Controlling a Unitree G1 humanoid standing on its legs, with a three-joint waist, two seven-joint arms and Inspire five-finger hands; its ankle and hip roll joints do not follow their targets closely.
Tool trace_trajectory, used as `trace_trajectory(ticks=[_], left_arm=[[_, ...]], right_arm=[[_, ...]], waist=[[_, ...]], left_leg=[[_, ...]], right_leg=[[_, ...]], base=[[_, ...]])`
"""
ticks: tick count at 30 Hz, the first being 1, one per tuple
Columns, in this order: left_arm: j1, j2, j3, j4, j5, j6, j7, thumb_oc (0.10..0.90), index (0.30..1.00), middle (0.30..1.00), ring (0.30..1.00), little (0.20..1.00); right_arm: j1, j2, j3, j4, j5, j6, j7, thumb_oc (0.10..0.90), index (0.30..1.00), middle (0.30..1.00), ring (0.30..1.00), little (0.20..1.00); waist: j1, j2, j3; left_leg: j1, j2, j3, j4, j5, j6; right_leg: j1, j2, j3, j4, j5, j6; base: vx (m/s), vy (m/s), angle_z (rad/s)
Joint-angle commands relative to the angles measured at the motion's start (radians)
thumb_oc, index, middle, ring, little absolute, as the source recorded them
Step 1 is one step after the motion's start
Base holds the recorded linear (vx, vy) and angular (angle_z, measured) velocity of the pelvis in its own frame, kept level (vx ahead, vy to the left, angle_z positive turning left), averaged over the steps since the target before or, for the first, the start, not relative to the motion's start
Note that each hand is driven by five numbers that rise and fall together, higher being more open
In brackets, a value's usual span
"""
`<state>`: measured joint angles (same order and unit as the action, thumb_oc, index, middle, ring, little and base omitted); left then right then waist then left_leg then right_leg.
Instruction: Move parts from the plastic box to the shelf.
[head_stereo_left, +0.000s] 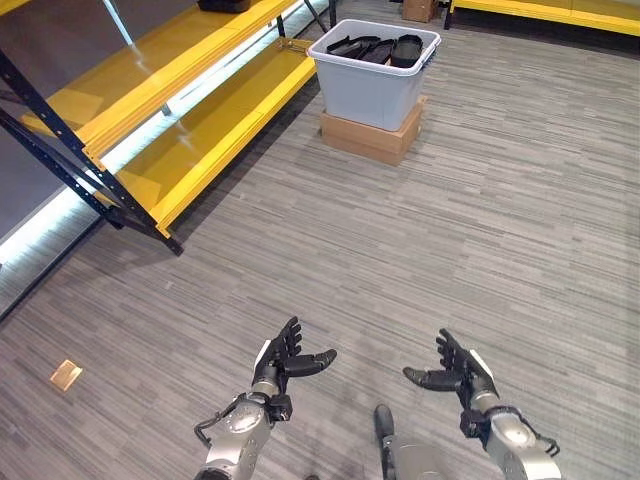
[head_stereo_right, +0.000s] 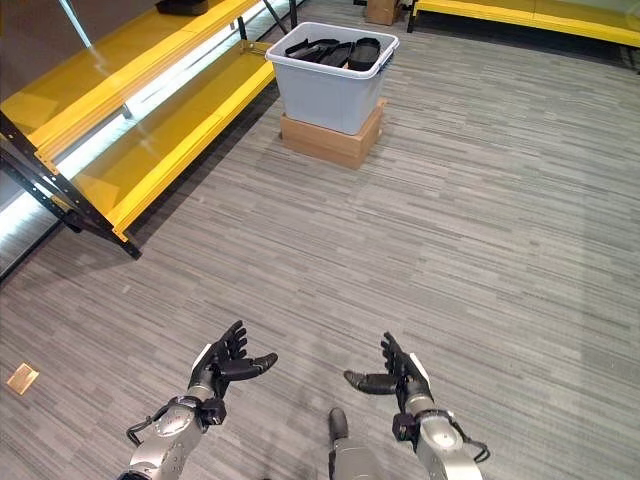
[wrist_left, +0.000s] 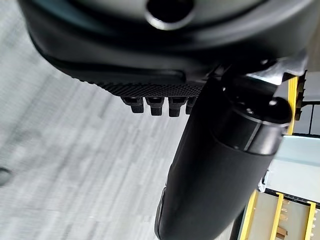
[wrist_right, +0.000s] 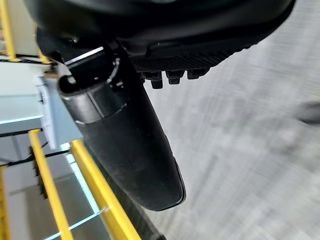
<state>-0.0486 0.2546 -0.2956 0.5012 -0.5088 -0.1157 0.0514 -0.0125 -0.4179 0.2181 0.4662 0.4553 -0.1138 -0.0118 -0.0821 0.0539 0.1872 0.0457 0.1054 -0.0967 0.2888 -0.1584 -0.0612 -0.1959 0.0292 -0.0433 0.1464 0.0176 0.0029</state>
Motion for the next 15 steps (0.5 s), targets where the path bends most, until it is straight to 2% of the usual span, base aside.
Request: trace_trajectory(ticks=[1, 2, 3, 4, 5, 6, 8, 9, 10, 11, 12, 13, 15], left_arm=[[-0.131, 0.029, -0.011, -0.087, -0.058, -0.108, -0.005, 0.900, 1.000, 1.000, 1.000, 1.000], [-0.141, 0.030, -0.020, -0.088, -0.062, -0.108, -0.004, 0.900, 1.000, 1.000, 1.000, 1.000], [-0.144, 0.029, -0.021, -0.082, -0.065, -0.107, 0.002, 0.900, 1.000, 1.000, 1.000, 1.000], [-0.144, 0.027, -0.023, -0.082, -0.065, -0.107, 0.006, 0.900, 1.000, 1.000, 1.000, 1.000], [-0.137, 0.021, -0.025, -0.082, -0.068, -0.110, 0.014, 0.900, 1.000, 1.000, 1.000, 1.000], [-0.132, 0.018, -0.020, -0.079, -0.066, -0.110, 0.016, 0.900, 1.000, 1.000, 1.000, 1.000], [-0.112, 0.016, -0.012, -0.075, -0.061, -0.115, 0.017, 0.900, 1.000, 1.000, 1.000, 1.000], [-0.106, 0.014, -0.012, -0.073, -0.060, -0.115, 0.018, 0.900, 1.000, 1.000, 1.000, 1.000], [-0.101, 0.011, -0.007, -0.062, -0.056, -0.115, 0.023, 0.900, 1.000, 1.000, 1.000, 1.000], [-0.096, 0.009, 0.002, -0.050, -0.050, -0.121, 0.034, 0.900, 1.000, 1.000, 1.000, 1.000], [-0.096, 0.009, 0.002, -0.050, -0.050, -0.121, 0.034, 0.900, 1.000, 1.000, 1.000, 1.000], [-0.094, 0.009, 0.007, -0.049, -0.049, -0.121, 0.036, 0.900, 1.000, 1.000, 1.000, 1.000], [-0.080, 0.011, 0.020, -0.056, -0.045, -0.121, 0.038, 0.900, 1.000, 1.000, 1.000, 1.000]], right_arm=[[-0.019, -0.014, -0.015, -0.086, 0.038, -0.119, -0.019, 0.900, 1.000, 1.000, 1.000, 1.000], [-0.026, -0.019, -0.015, -0.084, 0.036, -0.120, -0.027, 0.900, 1.000, 1.000, 1.000, 1.000], [-0.030, -0.022, -0.016, -0.081, 0.034, -0.119, -0.036, 0.900, 1.000, 1.000, 1.000, 1.000], [-0.032, -0.023, -0.019, -0.082, 0.032, -0.120, -0.042, 0.900, 1.000, 1.000, 1.000, 1.000], [-0.036, -0.033, -0.019, -0.082, 0.028, -0.121, -0.053, 0.900, 1.000, 1.000, 1.000, 1.000], [-0.031, -0.032, -0.019, -0.084, 0.025, -0.122, -0.054, 0.900, 1.000, 1.000, 1.000, 1.000], [-0.026, -0.033, -0.019, -0.079, 0.015, -0.125, -0.054, 0.900, 1.000, 1.000, 1.000, 1.000], [-0.024, -0.033, -0.015, -0.075, 0.013, -0.125, -0.054, 0.900, 1.000, 1.000, 1.000, 1.000], [-0.020, -0.030, -0.010, -0.068, 0.010, -0.127, -0.057, 0.900, 1.000, 1.000, 1.000, 1.000], [-0.020, -0.031, -0.004, -0.064, -0.003, -0.128, -0.062, 0.900, 1.000, 1.000, 1.000, 1.000], [-0.020, -0.031, -0.004, -0.064, -0.003, -0.129, -0.062, 0.900, 1.000, 1.000, 1.000, 1.000], [-0.017, -0.030, -0.004, -0.068, -0.008, -0.128, -0.065, 0.900, 1.000, 1.000, 1.000, 1.000], [-0.018, -0.027, 0.000, -0.064, -0.019, -0.127, -0.063, 0.900, 1.000, 1.000, 1.000, 1.000]], waist=[[0.006, -0.020, -0.057], [0.017, -0.041, -0.037], [0.026, -0.054, -0.024], [0.044, -0.063, -0.010], [0.077, -0.093, 0.013], [0.087, -0.101, 0.015], [0.109, -0.105, 0.018], [0.114, -0.102, 0.014], [0.121, -0.089, 0.011], [0.137, -0.078, 0.013], [0.138, -0.080, 0.015], [0.145, -0.075, 0.011], [0.160, -0.067, -0.001]], left_leg=[[0.048, -0.033, 0.039, 0.260, 0.337, -0.032], [-0.010, -0.036, 0.043, 0.355, 0.333, -0.015], [-0.046, -0.043, 0.061, 0.396, 0.307, 0.004], [-0.121, -0.074, 0.073, 0.427, 0.246, 0.015], [-0.271, -0.099, 0.116, 0.384, 0.173, 0.041], [-0.316, -0.098, 0.130, 0.342, 0.165, 0.042], [-0.351, -0.058, 0.145, 0.135, 0.174, 0.041], [-0.344, -0.040, 0.142, 0.035, 0.196, 0.037], [-0.338, -0.010, 0.135, -0.104, 0.269, 0.018], [-0.319, 0.007, 0.126, -0.297, 0.337, -0.001], [-0.310, 0.006, 0.128, -0.307, 0.341, -0.001], [-0.322, 0.006, 0.121, -0.369, 0.350, -0.007], [-0.348, 0.018, 0.090, -0.376, 0.367, -0.032]], right_leg=[[-0.004, 0.025, 0.045, -0.084, 0.080, 0.007], [0.028, 0.020, 0.052, -0.084, 0.068, -0.003], [0.057, 0.018, 0.054, -0.090, 0.055, -0.010], [0.083, 0.012, 0.061, -0.091, 0.041, -0.008], [0.146, -0.006, 0.088, -0.101, 0.032, 0.001], [0.166, -0.007, 0.097, -0.104, 0.019, 0.003], [0.220, -0.003, 0.112, -0.115, -0.005, 0.012], [0.232, 0.001, 0.118, -0.115, -0.016, 0.013], [0.257, 0.017, 0.123, -0.118, -0.036, 0.013], [0.311, 0.024, 0.138, -0.123, -0.062, 0.015], [0.315, 0.022, 0.139, -0.124, -0.063, 0.016], [0.335, 0.027, 0.149, -0.126, -0.082, 0.016], [0.386, 0.026, 0.189, -0.141, -0.106, 0.018]], base=[[0.32, -0.342, 0.11], [0.29, -0.295, 0.06], [0.26, -0.205, 0.05], [0.34, -0.153, -0.04], [0.34, -0.084, -0.04], [0.39, -0.041, -0.03], [0.36, 0.062, -0.04], [0.39, 0.120, -0.40], [0.50, 0.153, -0.79], [0.41, 0.119, -0.66], [0.40, 0.107, -0.49], [0.25, 0.077, -0.34], [0.36, 0.136, -0.49]])
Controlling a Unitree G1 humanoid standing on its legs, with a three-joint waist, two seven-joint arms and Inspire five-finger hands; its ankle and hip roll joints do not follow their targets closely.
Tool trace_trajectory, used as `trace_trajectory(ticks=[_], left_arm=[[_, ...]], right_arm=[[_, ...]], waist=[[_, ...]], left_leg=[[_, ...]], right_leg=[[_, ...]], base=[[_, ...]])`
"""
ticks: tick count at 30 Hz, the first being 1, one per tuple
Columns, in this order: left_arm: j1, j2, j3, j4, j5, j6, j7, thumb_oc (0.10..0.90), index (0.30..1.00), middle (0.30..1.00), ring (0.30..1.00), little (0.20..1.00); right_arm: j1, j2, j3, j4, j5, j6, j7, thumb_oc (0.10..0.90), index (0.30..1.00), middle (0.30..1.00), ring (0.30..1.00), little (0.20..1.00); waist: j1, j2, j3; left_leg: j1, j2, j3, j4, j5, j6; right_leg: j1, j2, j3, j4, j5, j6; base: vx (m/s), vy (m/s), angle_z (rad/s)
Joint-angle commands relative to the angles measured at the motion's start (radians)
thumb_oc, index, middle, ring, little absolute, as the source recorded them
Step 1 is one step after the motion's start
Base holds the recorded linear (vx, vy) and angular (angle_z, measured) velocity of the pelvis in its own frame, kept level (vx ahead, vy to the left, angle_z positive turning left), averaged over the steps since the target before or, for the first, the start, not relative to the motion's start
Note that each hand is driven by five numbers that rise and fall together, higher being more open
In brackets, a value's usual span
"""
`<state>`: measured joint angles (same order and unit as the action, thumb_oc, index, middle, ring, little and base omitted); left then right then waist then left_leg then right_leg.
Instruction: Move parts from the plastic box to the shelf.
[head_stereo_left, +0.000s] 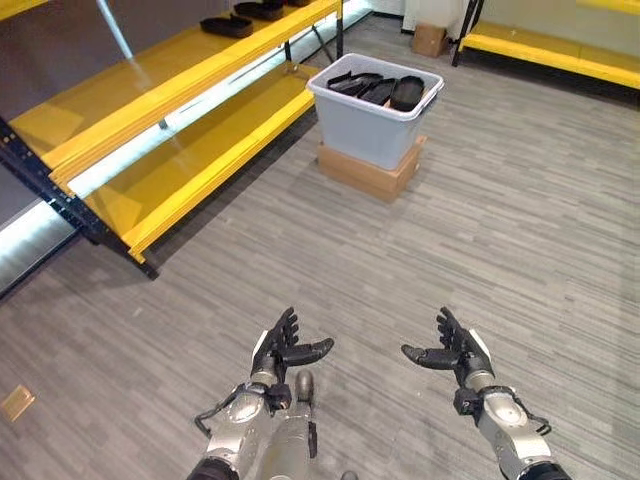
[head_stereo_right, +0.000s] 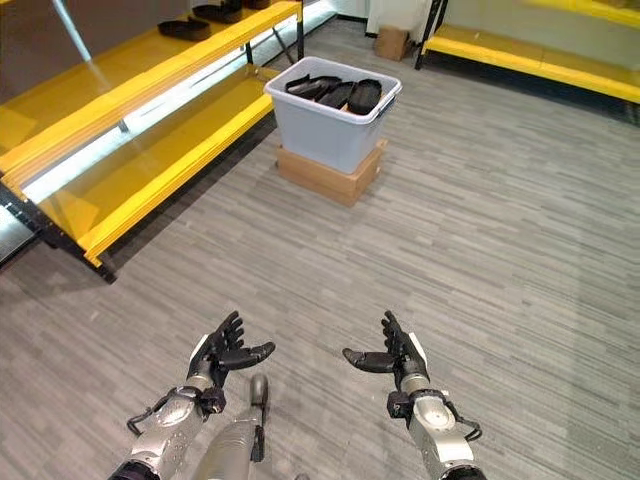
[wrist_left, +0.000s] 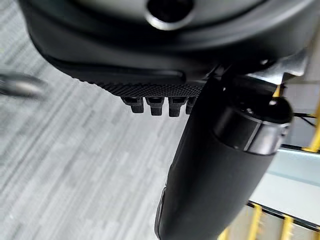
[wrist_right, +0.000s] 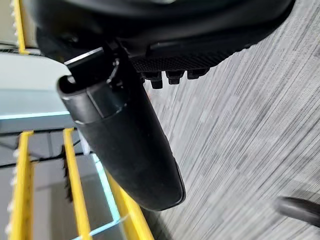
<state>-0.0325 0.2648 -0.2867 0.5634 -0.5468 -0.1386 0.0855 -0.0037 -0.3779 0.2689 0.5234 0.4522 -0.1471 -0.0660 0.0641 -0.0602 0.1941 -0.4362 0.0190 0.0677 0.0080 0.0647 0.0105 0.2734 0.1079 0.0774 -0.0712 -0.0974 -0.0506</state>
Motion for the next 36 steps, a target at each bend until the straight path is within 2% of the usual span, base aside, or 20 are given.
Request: trace_trajectory(ticks=[1, 4, 7, 9, 11, 13, 15, 16, 17, 18, 19, 21, 22, 23, 25, 28, 29, 33, 34, 36], left_arm=[[-0.095, -0.001, 0.014, -0.118, -0.008, -0.099, 0.005, 0.900, 1.000, 1.000, 1.000, 1.000], [-0.101, 0.005, 0.010, -0.117, -0.021, -0.105, 0.013, 0.900, 1.000, 1.000, 1.000, 1.000], [-0.122, 0.018, 0.016, -0.119, -0.016, -0.108, 0.026, 0.900, 1.000, 1.000, 1.000, 1.000], [-0.131, 0.026, 0.013, -0.115, -0.011, -0.108, 0.036, 0.900, 1.000, 1.000, 1.000, 1.000], [-0.136, 0.035, 0.009, -0.131, -0.006, -0.106, 0.039, 0.900, 1.000, 1.000, 1.000, 1.000], [-0.150, 0.044, 0.000, -0.135, 0.001, -0.107, 0.041, 0.900, 1.000, 1.000, 1.000, 1.000], [-0.158, 0.055, -0.001, -0.152, 0.012, -0.103, 0.046, 0.900, 1.000, 1.000, 1.000, 1.000], [-0.158, 0.055, -0.001, -0.152, 0.013, -0.103, 0.046, 0.900, 1.000, 1.000, 1.000, 1.000], [-0.160, 0.058, -0.007, -0.150, 0.013, -0.099, 0.045, 0.900, 1.000, 1.000, 1.000, 1.000], [-0.159, 0.057, -0.009, -0.148, 0.017, -0.098, 0.044, 0.900, 1.000, 1.000, 1.000, 1.000], [-0.159, 0.055, -0.011, -0.144, 0.019, -0.097, 0.044, 0.900, 1.000, 1.000, 1.000, 1.000], [-0.172, 0.056, -0.012, -0.128, 0.021, -0.103, 0.042, 0.900, 1.000, 1.000, 1.000, 1.000], [-0.177, 0.050, -0.011, -0.125, 0.019, -0.106, 0.035, 0.900, 1.000, 1.000, 1.000, 1.000], [-0.177, 0.050, -0.011, -0.124, 0.019, -0.106, 0.035, 0.900, 1.000, 1.000, 1.000, 1.000], [-0.177, 0.038, -0.015, -0.108, 0.015, -0.113, 0.026, 0.900, 1.000, 1.000, 1.000, 1.000], [-0.171, 0.038, -0.010, -0.112, 0.018, -0.113, 0.019, 0.900, 1.000, 1.000, 1.000, 1.000], [-0.158, 0.033, -0.008, -0.114, 0.023, -0.112, 0.011, 0.900, 1.000, 1.000, 1.000, 1.000], [-0.138, 0.022, -0.005, -0.117, 0.025, -0.109, 0.008, 0.900, 1.000, 1.000, 1.000, 1.000], [-0.136, 0.009, -0.010, -0.115, 0.024, -0.110, 0.004, 0.900, 1.000, 1.000, 1.000, 1.000], [-0.125, -0.006, -0.011, -0.117, 0.012, -0.107, -0.003, 0.900, 1.000, 1.000, 1.000, 1.000]], right_arm=[[-0.026, -0.063, -0.049, -0.118, -0.015, -0.091, -0.007, 0.900, 1.000, 1.000, 1.000, 1.000], [-0.038, -0.042, -0.033, -0.112, -0.001, -0.092, -0.005, 0.900, 1.000, 1.000, 1.000, 1.000], [-0.060, -0.021, -0.030, -0.124, 0.005, -0.087, -0.015, 0.900, 1.000, 1.000, 1.000, 1.000], [-0.084, -0.011, -0.018, -0.120, 0.005, -0.087, -0.018, 0.900, 1.000, 1.000, 1.000, 1.000], [-0.091, -0.001, -0.009, -0.128, -0.003, -0.086, -0.015, 0.900, 1.000, 1.000, 1.000, 1.000], [-0.114, 0.004, 0.003, -0.130, 0.003, -0.087, -0.015, 0.900, 1.000, 1.000, 1.000, 1.000], [-0.115, 0.005, 0.007, -0.151, -0.010, -0.084, -0.014, 0.900, 1.000, 1.000, 1.000, 1.000], [-0.116, 0.005, 0.007, -0.151, -0.010, -0.084, -0.014, 0.900, 1.000, 1.000, 1.000, 1.000], [-0.109, 0.008, 0.014, -0.152, -0.021, -0.077, -0.011, 0.900, 1.000, 1.000, 1.000, 1.000], [-0.104, 0.009, 0.018, -0.150, -0.023, -0.076, -0.007, 0.900, 1.000, 1.000, 1.000, 1.000], [-0.099, 0.010, 0.016, -0.154, -0.022, -0.076, -0.004, 0.900, 1.000, 1.000, 1.000, 1.000], [-0.096, 0.008, 0.014, -0.160, -0.004, -0.083, 0.002, 0.900, 1.000, 1.000, 1.000, 1.000], [-0.090, 0.004, 0.013, -0.162, 0.004, -0.088, 0.003, 0.900, 1.000, 1.000, 1.000, 1.000], [-0.090, 0.004, 0.014, -0.162, 0.005, -0.088, 0.003, 0.900, 1.000, 1.000, 1.000, 1.000], [-0.081, 0.002, 0.007, -0.155, 0.012, -0.094, 0.001, 0.900, 1.000, 1.000, 1.000, 1.000], [-0.069, -0.001, -0.003, -0.158, 0.014, -0.090, 0.005, 0.900, 1.000, 1.000, 1.000, 1.000], [-0.061, -0.004, -0.016, -0.162, 0.012, -0.083, 0.010, 0.900, 1.000, 1.000, 1.000, 1.000], [-0.044, -0.005, -0.031, -0.165, 0.011, -0.083, 0.012, 0.900, 1.000, 1.000, 1.000, 1.000], [-0.047, -0.009, -0.029, -0.155, 0.017, -0.082, 0.012, 0.900, 1.000, 1.000, 1.000, 1.000], [-0.045, -0.023, -0.028, -0.164, 0.016, -0.083, 0.021, 0.900, 1.000, 1.000, 1.000, 1.000]], waist=[[0.016, 0.050, -0.013], [0.029, 0.048, -0.035], [0.037, 0.029, -0.058], [0.040, 0.013, -0.072], [0.045, -0.007, -0.079], [0.048, -0.010, -0.076], [0.040, 0.005, -0.060], [0.042, 0.009, -0.063], [0.014, 0.046, -0.035], [-0.003, 0.062, -0.023], [-0.023, 0.078, -0.012], [-0.058, 0.095, 0.007], [-0.075, 0.088, 0.014], [-0.081, 0.091, 0.020], [-0.106, 0.081, 0.019], [-0.121, 0.073, 0.019], [-0.133, 0.072, 0.015], [-0.141, 0.070, -0.008], [-0.146, 0.075, -0.028], [-0.151, 0.099, -0.056]], left_leg=[[0.139, 0.118, -0.057, -0.095, 0.166, -0.111], [0.154, 0.124, -0.035, -0.095, 0.197, -0.109], [0.148, 0.096, 0.001, -0.043, 0.162, -0.078], [0.139, 0.067, 0.009, -0.012, 0.130, -0.056], [0.143, 0.027, 0.021, 0.015, 0.085, -0.025], [0.154, -0.005, 0.018, 0.022, 0.050, -0.002], [0.186, -0.033, 0.012, 0.024, 0.014, 0.027], [0.182, -0.029, 0.013, 0.024, 0.016, 0.026], [0.247, -0.042, 0.002, 0.008, -0.005, 0.050], [0.279, -0.048, -0.010, -0.003, -0.014, 0.056], [0.313, -0.048, -0.030, -0.017, -0.018, 0.059], [0.363, -0.050, -0.062, -0.020, -0.040, 0.058], [0.408, -0.072, -0.080, -0.018, -0.069, 0.053], [0.417, -0.071, -0.086, -0.019, -0.072, 0.053], [0.476, -0.103, -0.129, -0.027, -0.109, 0.047], [0.524, -0.117, -0.157, -0.038, -0.132, 0.039], [0.568, -0.127, -0.185, -0.047, -0.155, 0.033], [0.638, -0.126, -0.220, -0.052, -0.162, 0.019], [0.663, -0.114, -0.226, -0.045, -0.189, 0.015], [0.671, -0.087, -0.231, 0.016, -0.182, -0.010]], right_leg=[[-0.059, -0.060, 0.079, 0.070, 0.000, 0.075], [-0.032, -0.102, 0.097, 0.045, -0.015, 0.092], [-0.027, -0.166, 0.092, 0.074, -0.028, 0.129], [-0.051, -0.199, 0.099, 0.131, 0.017, 0.147], [-0.070, -0.226, 0.106, 0.213, 0.113, 0.171], [-0.116, -0.212, 0.122, 0.324, 0.209, 0.188], [-0.195, -0.211, 0.098, 0.499, 0.332, 0.192], [-0.199, -0.207, 0.100, 0.498, 0.335, 0.191], [-0.295, -0.200, 0.071, 0.623, 0.367, 0.165], [-0.344, -0.185, 0.068, 0.665, 0.341, 0.159], [-0.406, -0.136, 0.074, 0.694, 0.276, 0.149], [-0.511, -0.032, 0.099, 0.622, 0.129, 0.131], [-0.519, -0.037, 0.076, 0.491, 0.084, 0.128], [-0.508, -0.038, 0.069, 0.486, 0.081, 0.127], [-0.538, -0.037, 0.085, 0.255, 0.127, 0.142], [-0.553, -0.058, 0.087, 0.113, 0.203, 0.158], [-0.567, -0.076, 0.071, 0.041, 0.256, 0.175], [-0.549, -0.083, 0.043, 0.037, 0.292, 0.169], [-0.526, -0.083, 0.052, 0.030, 0.318, 0.159], [-0.503, -0.060, 0.014, 0.066, 0.297, 0.132]], base=[[0.43, 0.238, -0.60], [0.26, 0.172, -0.70], [0.33, 0.241, -0.20], [0.28, 0.204, 0.17], [0.28, 0.208, 0.30], [0.22, 0.205, 0.34], [0.18, 0.198, 0.19], [0.24, 0.299, 0.03], [0.27, 0.304, 0.06], [0.36, 0.362, 0.33], [0.30, 0.183, 0.58], [0.38, 0.125, 0.69], [0.34, 0.060, 0.75], [0.36, 0.026, 0.77], [0.33, -0.001, 0.45], [0.32, -0.024, 0.56], [0.33, -0.035, 0.52], [0.31, -0.070, 0.65], [0.48, -0.149, 0.40], [0.47, -0.157, 0.39]])
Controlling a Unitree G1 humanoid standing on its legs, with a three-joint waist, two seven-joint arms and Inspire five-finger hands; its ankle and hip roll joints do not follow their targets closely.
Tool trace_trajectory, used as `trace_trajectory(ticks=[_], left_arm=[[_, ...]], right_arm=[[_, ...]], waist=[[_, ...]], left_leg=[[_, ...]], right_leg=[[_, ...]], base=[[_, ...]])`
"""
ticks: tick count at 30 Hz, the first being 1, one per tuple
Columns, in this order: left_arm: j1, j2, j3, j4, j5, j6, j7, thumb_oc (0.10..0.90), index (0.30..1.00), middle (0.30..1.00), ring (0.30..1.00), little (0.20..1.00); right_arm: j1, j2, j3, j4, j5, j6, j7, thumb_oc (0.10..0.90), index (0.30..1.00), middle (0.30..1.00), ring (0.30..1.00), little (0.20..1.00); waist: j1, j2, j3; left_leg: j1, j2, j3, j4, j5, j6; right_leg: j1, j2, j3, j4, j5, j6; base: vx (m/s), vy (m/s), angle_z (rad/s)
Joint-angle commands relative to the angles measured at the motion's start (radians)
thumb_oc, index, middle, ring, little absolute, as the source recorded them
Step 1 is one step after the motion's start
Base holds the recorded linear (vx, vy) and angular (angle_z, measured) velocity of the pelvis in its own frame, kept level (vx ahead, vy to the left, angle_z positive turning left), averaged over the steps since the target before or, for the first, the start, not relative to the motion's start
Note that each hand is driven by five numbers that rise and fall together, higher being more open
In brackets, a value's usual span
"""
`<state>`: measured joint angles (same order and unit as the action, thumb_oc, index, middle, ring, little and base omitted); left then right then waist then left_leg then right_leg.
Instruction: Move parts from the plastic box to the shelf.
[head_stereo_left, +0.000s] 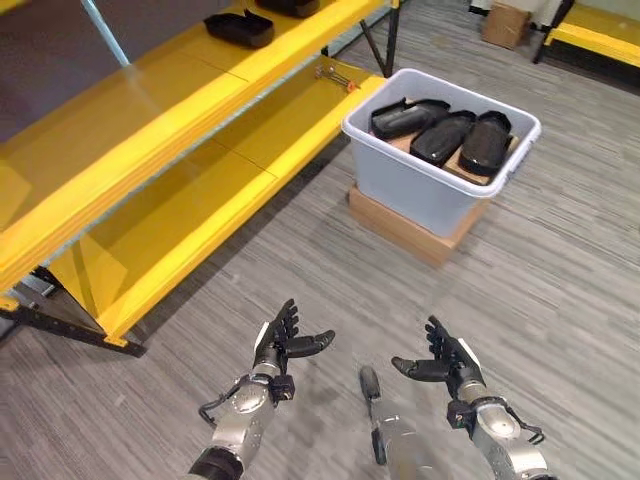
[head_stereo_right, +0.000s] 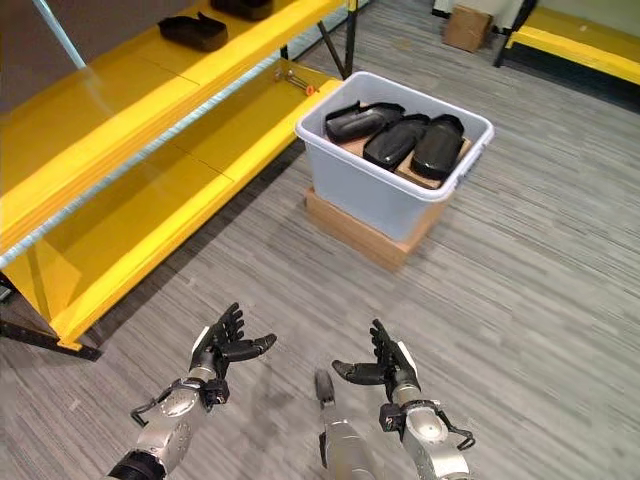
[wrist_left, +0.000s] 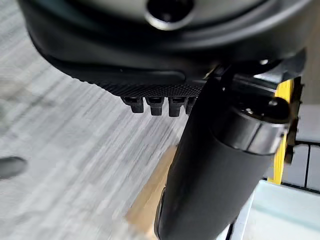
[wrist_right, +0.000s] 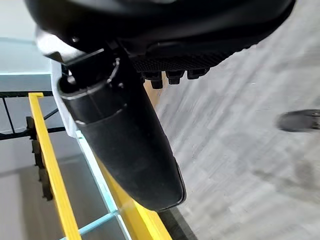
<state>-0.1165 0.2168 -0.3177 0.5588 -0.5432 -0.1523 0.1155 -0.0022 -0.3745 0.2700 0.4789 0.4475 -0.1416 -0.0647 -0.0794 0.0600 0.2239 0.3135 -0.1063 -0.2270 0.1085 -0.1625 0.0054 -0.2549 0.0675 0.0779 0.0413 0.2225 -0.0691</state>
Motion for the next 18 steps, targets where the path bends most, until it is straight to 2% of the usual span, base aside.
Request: trace_trajectory(ticks=[1, 2, 3, 4, 5, 7, 8, 9, 11, 12, 13, 14, 15, 16, 17, 18], left_arm=[[-0.039, 0.037, 0.017, -0.114, 0.007, -0.094, -0.035, 0.900, 1.000, 1.000, 1.000, 1.000], [-0.039, 0.037, 0.017, -0.114, 0.007, -0.094, -0.034, 0.900, 1.000, 1.000, 1.000, 1.000], [-0.040, 0.035, 0.009, -0.117, 0.001, -0.094, -0.041, 0.900, 1.000, 1.000, 1.000, 1.000], [-0.036, 0.035, 0.007, -0.120, 0.000, -0.093, -0.044, 0.900, 1.000, 1.000, 1.000, 1.000], [-0.023, 0.041, 0.009, -0.138, -0.005, -0.084, -0.051, 0.900, 1.000, 1.000, 1.000, 1.000], [-0.015, 0.045, 0.005, -0.136, -0.005, -0.074, -0.060, 0.900, 1.000, 1.000, 1.000, 1.000], [-0.014, 0.046, 0.005, -0.136, -0.005, -0.074, -0.060, 0.900, 1.000, 1.000, 1.000, 1.000], [-0.008, 0.045, 0.004, -0.131, -0.004, -0.070, -0.061, 0.900, 1.000, 1.000, 1.000, 1.000], [0.004, 0.041, 0.004, -0.124, -0.003, -0.066, -0.059, 0.900, 1.000, 1.000, 1.000, 1.000], [0.015, 0.044, 0.010, -0.127, -0.003, -0.066, -0.063, 0.900, 1.000, 1.000, 1.000, 1.000], [0.016, 0.045, 0.010, -0.128, -0.003, -0.066, -0.063, 0.900, 1.000, 1.000, 1.000, 1.000], [0.029, 0.050, 0.020, -0.136, -0.002, -0.066, -0.064, 0.900, 1.000, 1.000, 1.000, 1.000], [0.043, 0.051, 0.022, -0.139, 0.002, -0.069, -0.065, 0.900, 1.000, 1.000, 1.000, 1.000], [0.063, 0.062, 0.040, -0.155, 0.009, -0.078, -0.065, 0.900, 1.000, 1.000, 1.000, 1.000], [0.070, 0.066, 0.043, -0.165, 0.009, -0.078, -0.068, 0.900, 1.000, 1.000, 1.000, 1.000], [0.075, 0.068, 0.047, -0.171, 0.009, -0.077, -0.072, 0.900, 1.000, 1.000, 1.000, 1.000]], right_arm=[[-0.044, -0.031, -0.027, -0.124, 0.019, -0.091, 0.024, 0.900, 1.000, 1.000, 1.000, 1.000], [-0.044, -0.031, -0.027, -0.124, 0.019, -0.091, 0.024, 0.900, 1.000, 1.000, 1.000, 1.000], [-0.031, -0.042, -0.035, -0.127, 0.017, -0.093, 0.026, 0.900, 1.000, 1.000, 1.000, 1.000], [-0.024, -0.045, -0.036, -0.129, 0.021, -0.096, 0.029, 0.900, 1.000, 1.000, 1.000, 1.000], [0.002, -0.053, -0.050, -0.143, 0.023, -0.097, 0.034, 0.900, 1.000, 1.000, 1.000, 1.000], [0.020, -0.061, -0.054, -0.139, 0.019, -0.094, 0.031, 0.900, 1.000, 1.000, 1.000, 1.000], [0.021, -0.061, -0.054, -0.139, 0.019, -0.094, 0.031, 0.900, 1.000, 1.000, 1.000, 1.000], [0.028, -0.061, -0.058, -0.137, 0.019, -0.093, 0.026, 0.900, 1.000, 1.000, 1.000, 1.000], [0.039, -0.062, -0.063, -0.134, 0.017, -0.093, 0.015, 0.900, 1.000, 1.000, 1.000, 1.000], [0.047, -0.061, -0.065, -0.139, 0.015, -0.093, 0.016, 0.900, 1.000, 1.000, 1.000, 1.000], [0.047, -0.060, -0.065, -0.139, 0.015, -0.093, 0.016, 0.900, 1.000, 1.000, 1.000, 1.000], [0.050, -0.057, -0.064, -0.143, 0.011, -0.096, 0.019, 0.900, 1.000, 1.000, 1.000, 1.000], [0.054, -0.059, -0.058, -0.141, 0.004, -0.098, 0.021, 0.900, 1.000, 1.000, 1.000, 1.000], [0.045, -0.063, -0.041, -0.125, -0.017, -0.099, 0.026, 0.900, 1.000, 1.000, 1.000, 1.000], [0.041, -0.063, -0.037, -0.121, -0.017, -0.094, 0.029, 0.900, 1.000, 1.000, 1.000, 1.000], [0.042, -0.060, -0.039, -0.120, -0.015, -0.091, 0.033, 0.900, 1.000, 1.000, 1.000, 1.000]], waist=[[-0.008, -0.014, -0.089], [-0.009, -0.013, -0.090], [-0.012, -0.011, -0.089], [-0.010, -0.014, -0.088], [-0.009, -0.035, -0.075], [0.004, -0.064, -0.057], [0.006, -0.061, -0.056], [0.016, -0.070, -0.051], [0.040, -0.085, -0.040], [0.051, -0.091, -0.038], [0.052, -0.095, -0.040], [0.063, -0.100, -0.042], [0.071, -0.101, -0.042], [0.117, -0.082, -0.055], [0.127, -0.075, -0.057], [0.131, -0.070, -0.061]], left_leg=[[-0.091, 0.045, 0.070, -0.029, 0.069, -0.022], [-0.094, 0.046, 0.068, -0.025, 0.066, -0.023], [-0.125, 0.049, 0.078, 0.088, 0.135, -0.067], [-0.155, 0.052, 0.085, 0.188, 0.186, -0.088], [-0.258, 0.069, 0.140, 0.435, 0.307, -0.134], [-0.342, 0.077, 0.192, 0.598, 0.292, -0.098], [-0.345, 0.081, 0.193, 0.605, 0.288, -0.098], [-0.393, 0.071, 0.212, 0.608, 0.253, -0.075], [-0.508, 0.058, 0.210, 0.549, 0.191, -0.041], [-0.532, 0.060, 0.187, 0.475, 0.176, -0.030], [-0.531, 0.056, 0.189, 0.466, 0.182, -0.030], [-0.528, 0.072, 0.153, 0.328, 0.178, -0.024], [-0.512, 0.090, 0.119, 0.193, 0.195, -0.026], [-0.510, 0.119, -0.075, -0.068, 0.315, -0.060], [-0.504, 0.131, -0.096, -0.118, 0.342, -0.078], [-0.496, 0.142, -0.083, -0.141, 0.353, -0.084]], right_leg=[[0.038, -0.014, 0.000, -0.036, -0.038, 0.141], [0.037, -0.014, -0.001, -0.035, -0.039, 0.141], [0.080, -0.001, -0.003, -0.035, -0.065, 0.121], [0.102, 0.002, -0.003, -0.035, -0.082, 0.115], [0.168, -0.003, 0.003, -0.038, -0.110, 0.091], [0.209, -0.007, 0.025, -0.033, -0.134, 0.070], [0.209, -0.003, 0.026, -0.032, -0.134, 0.070], [0.232, -0.006, 0.043, -0.031, -0.148, 0.068], [0.278, -0.011, 0.085, -0.032, -0.160, 0.073], [0.293, -0.010, 0.110, -0.030, -0.165, 0.077], [0.290, -0.014, 0.111, -0.030, -0.164, 0.078], [0.307, -0.009, 0.141, -0.031, -0.174, 0.084], [0.321, -0.003, 0.167, -0.029, -0.186, 0.084], [0.375, 0.029, 0.266, -0.049, -0.205, 0.084], [0.395, 0.031, 0.296, -0.056, -0.212, 0.081], [0.411, 0.028, 0.313, -0.058, -0.220, 0.085]], base=[[0.29, -0.106, 0.36], [0.25, -0.096, 0.35], [0.24, -0.104, 0.40], [0.44, -0.228, 0.28], [0.36, -0.223, 0.19], [0.24, -0.171, 0.33], [0.14, -0.071, 0.08], [0.13, -0.026, -0.37], [0.23, 0.012, -0.49], [0.18, 0.043, -0.46], [0.22, 0.072, -0.71], [0.23, 0.072, -1.03], [0.56, 0.183, -1.38], [0.51, 0.173, -1.25], [0.49, 0.182, -1.49], [0.24, 0.137, -1.63]])
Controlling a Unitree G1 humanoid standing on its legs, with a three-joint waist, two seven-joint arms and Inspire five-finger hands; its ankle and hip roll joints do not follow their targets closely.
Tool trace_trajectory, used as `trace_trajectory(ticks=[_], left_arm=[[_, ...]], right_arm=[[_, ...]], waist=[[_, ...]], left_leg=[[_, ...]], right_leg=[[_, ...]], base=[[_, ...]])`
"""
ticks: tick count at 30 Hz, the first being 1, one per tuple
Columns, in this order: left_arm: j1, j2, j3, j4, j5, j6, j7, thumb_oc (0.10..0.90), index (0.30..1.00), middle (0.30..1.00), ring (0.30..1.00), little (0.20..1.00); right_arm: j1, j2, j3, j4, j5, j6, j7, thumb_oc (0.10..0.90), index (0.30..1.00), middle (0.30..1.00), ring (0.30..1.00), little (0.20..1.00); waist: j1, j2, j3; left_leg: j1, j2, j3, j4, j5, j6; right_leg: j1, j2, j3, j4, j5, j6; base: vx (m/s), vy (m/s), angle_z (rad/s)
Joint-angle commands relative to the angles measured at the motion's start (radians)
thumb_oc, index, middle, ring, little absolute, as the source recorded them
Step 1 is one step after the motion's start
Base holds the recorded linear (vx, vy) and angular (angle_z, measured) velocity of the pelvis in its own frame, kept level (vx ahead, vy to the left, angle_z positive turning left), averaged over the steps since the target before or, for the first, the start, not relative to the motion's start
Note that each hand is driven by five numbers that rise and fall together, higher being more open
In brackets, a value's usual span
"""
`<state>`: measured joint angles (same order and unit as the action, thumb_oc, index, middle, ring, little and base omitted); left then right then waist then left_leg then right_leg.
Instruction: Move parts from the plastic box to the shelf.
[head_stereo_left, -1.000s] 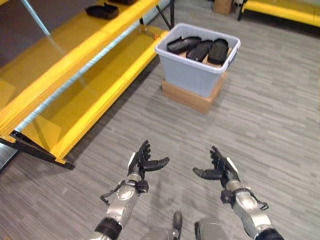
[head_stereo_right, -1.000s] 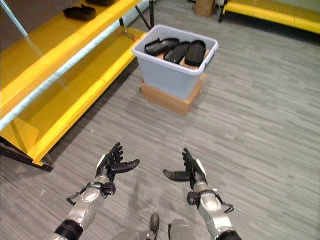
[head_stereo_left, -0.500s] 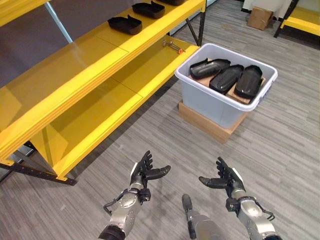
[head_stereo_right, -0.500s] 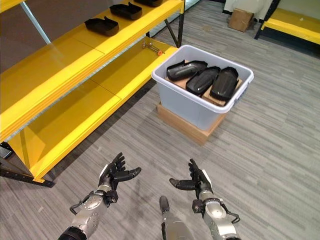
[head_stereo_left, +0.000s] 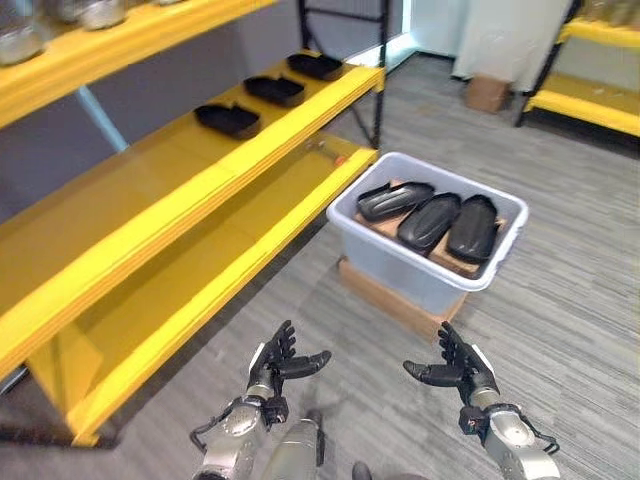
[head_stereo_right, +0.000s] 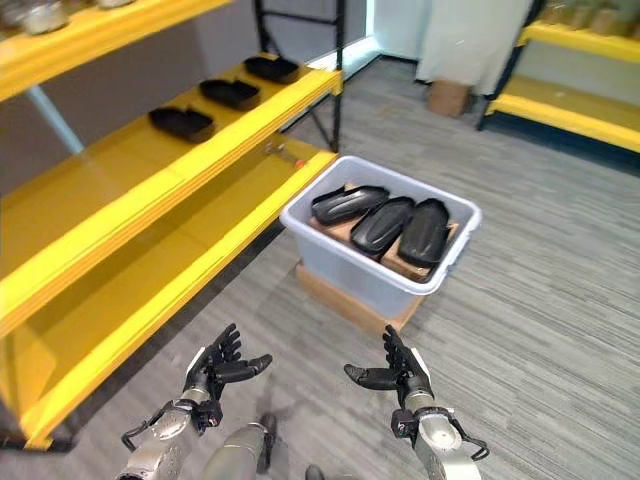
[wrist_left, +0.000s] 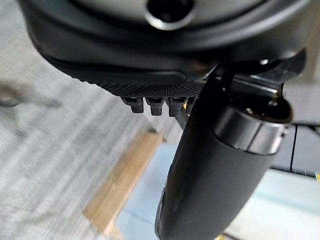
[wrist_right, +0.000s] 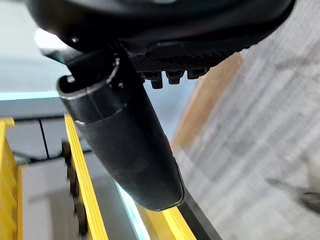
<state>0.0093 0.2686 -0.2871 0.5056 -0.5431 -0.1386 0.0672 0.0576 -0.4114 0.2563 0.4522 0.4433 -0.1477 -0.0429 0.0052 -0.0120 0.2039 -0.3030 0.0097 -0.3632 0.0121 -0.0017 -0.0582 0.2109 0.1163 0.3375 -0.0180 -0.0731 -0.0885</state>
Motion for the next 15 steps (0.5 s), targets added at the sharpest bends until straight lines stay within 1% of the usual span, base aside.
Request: trace_trajectory(ticks=[1, 2, 3, 4, 5, 7, 9, 12, 14, 15], left_arm=[[-0.043, 0.021, 0.015, -0.126, 0.001, -0.092, -0.034, 0.900, 1.000, 1.000, 1.000, 1.000], [-0.041, 0.027, 0.013, -0.134, 0.006, -0.091, -0.037, 0.900, 1.000, 1.000, 1.000, 1.000], [-0.042, 0.029, 0.011, -0.138, 0.009, -0.094, -0.036, 0.900, 1.000, 1.000, 1.000, 1.000], [-0.042, 0.029, 0.011, -0.138, 0.009, -0.094, -0.036, 0.900, 1.000, 1.000, 1.000, 1.000], [-0.049, 0.033, 0.010, -0.141, 0.018, -0.093, -0.033, 0.900, 1.000, 1.000, 1.000, 1.000], [-0.048, 0.039, 0.009, -0.143, 0.020, -0.093, -0.036, 0.900, 1.000, 1.000, 1.000, 1.000], [-0.054, 0.044, 0.008, -0.141, 0.024, -0.094, -0.029, 0.900, 1.000, 1.000, 1.000, 1.000], [-0.061, 0.050, 0.006, -0.152, 0.021, -0.093, -0.019, 0.900, 1.000, 1.000, 1.000, 1.000], [-0.062, 0.053, 0.005, -0.162, 0.021, -0.090, -0.013, 0.900, 1.000, 1.000, 1.000, 1.000], [-0.064, 0.054, 0.002, -0.164, 0.020, -0.088, -0.013, 0.900, 1.000, 1.000, 1.000, 1.000]], right_arm=[[-0.013, -0.020, -0.025, -0.097, -0.006, -0.082, 0.022, 0.900, 1.000, 1.000, 1.000, 1.000], [-0.009, -0.012, -0.022, -0.097, -0.008, -0.078, 0.025, 0.900, 1.000, 1.000, 1.000, 1.000], [-0.005, -0.011, -0.020, -0.099, -0.010, -0.077, 0.026, 0.900, 1.000, 1.000, 1.000, 1.000], [-0.005, -0.011, -0.020, -0.099, -0.010, -0.077, 0.026, 0.900, 1.000, 1.000, 1.000, 1.000], [0.001, 0.000, -0.028, -0.104, -0.003, -0.072, 0.025, 0.900, 1.000, 1.000, 1.000, 1.000], [0.005, 0.005, -0.030, -0.111, -0.001, -0.069, 0.030, 0.900, 1.000, 1.000, 1.000, 1.000], [0.004, 0.012, -0.026, -0.114, -0.004, -0.062, 0.031, 0.900, 1.000, 1.000, 1.000, 1.000], [0.004, 0.021, -0.022, -0.121, -0.013, -0.053, 0.029, 0.900, 1.000, 1.000, 1.000, 1.000], [0.003, 0.026, -0.021, -0.125, -0.019, -0.049, 0.031, 0.900, 1.000, 1.000, 1.000, 1.000], [0.003, 0.027, -0.020, -0.127, -0.023, -0.048, 0.031, 0.900, 1.000, 1.000, 1.000, 1.000]], waist=[[0.041, 0.002, -0.045], [0.046, 0.006, -0.052], [0.051, 0.006, -0.063], [0.051, 0.006, -0.065], [0.038, 0.000, -0.073], [0.035, 0.002, -0.085], [0.029, -0.002, -0.100], [0.029, 0.001, -0.112], [0.032, 0.003, -0.117], [0.033, 0.005, -0.116]], left_leg=[[0.146, 0.034, 0.081, -0.045, 0.166, -0.015], [0.172, 0.045, 0.092, -0.080, 0.174, -0.015], [0.178, 0.047, 0.104, -0.090, 0.176, -0.016], [0.176, 0.048, 0.104, -0.091, 0.176, -0.016], [0.195, 0.038, 0.169, -0.086, 0.158, -0.008], [0.205, 0.037, 0.206, -0.086, 0.146, -0.002], [0.221, 0.021, 0.238, -0.091, 0.117, 0.019], [0.236, -0.001, 0.278, -0.095, 0.091, 0.041], [0.245, -0.021, 0.293, -0.095, 0.072, 0.057], [0.248, -0.028, 0.297, -0.096, 0.064, 0.065]], right_leg=[[-0.043, -0.028, 0.068, -0.004, 0.062, 0.112], [-0.044, -0.033, 0.076, -0.011, 0.058, 0.113], [-0.056, -0.045, 0.077, -0.014, 0.061, 0.120], [-0.058, -0.044, 0.077, -0.014, 0.061, 0.120], [-0.058, -0.083, 0.066, -0.009, 0.053, 0.143], [-0.070, -0.101, 0.069, 0.006, 0.051, 0.156], [-0.074, -0.130, 0.072, 0.015, 0.061, 0.184], [-0.095, -0.166, 0.078, 0.036, 0.078, 0.216], [-0.114, -0.188, 0.071, 0.076, 0.094, 0.236], [-0.128, -0.189, 0.066, 0.113, 0.096, 0.240]], base=[[0.22, 0.170, -1.79], [0.17, 0.187, -1.48], [0.09, 0.125, -1.08], [0.20, 0.222, -1.01], [0.21, 0.209, -0.83], [0.21, 0.222, -0.21], [0.18, 0.197, -0.26], [0.13, 0.209, -0.23], [0.11, 0.207, 0.04], [0.10, 0.174, -0.09]])
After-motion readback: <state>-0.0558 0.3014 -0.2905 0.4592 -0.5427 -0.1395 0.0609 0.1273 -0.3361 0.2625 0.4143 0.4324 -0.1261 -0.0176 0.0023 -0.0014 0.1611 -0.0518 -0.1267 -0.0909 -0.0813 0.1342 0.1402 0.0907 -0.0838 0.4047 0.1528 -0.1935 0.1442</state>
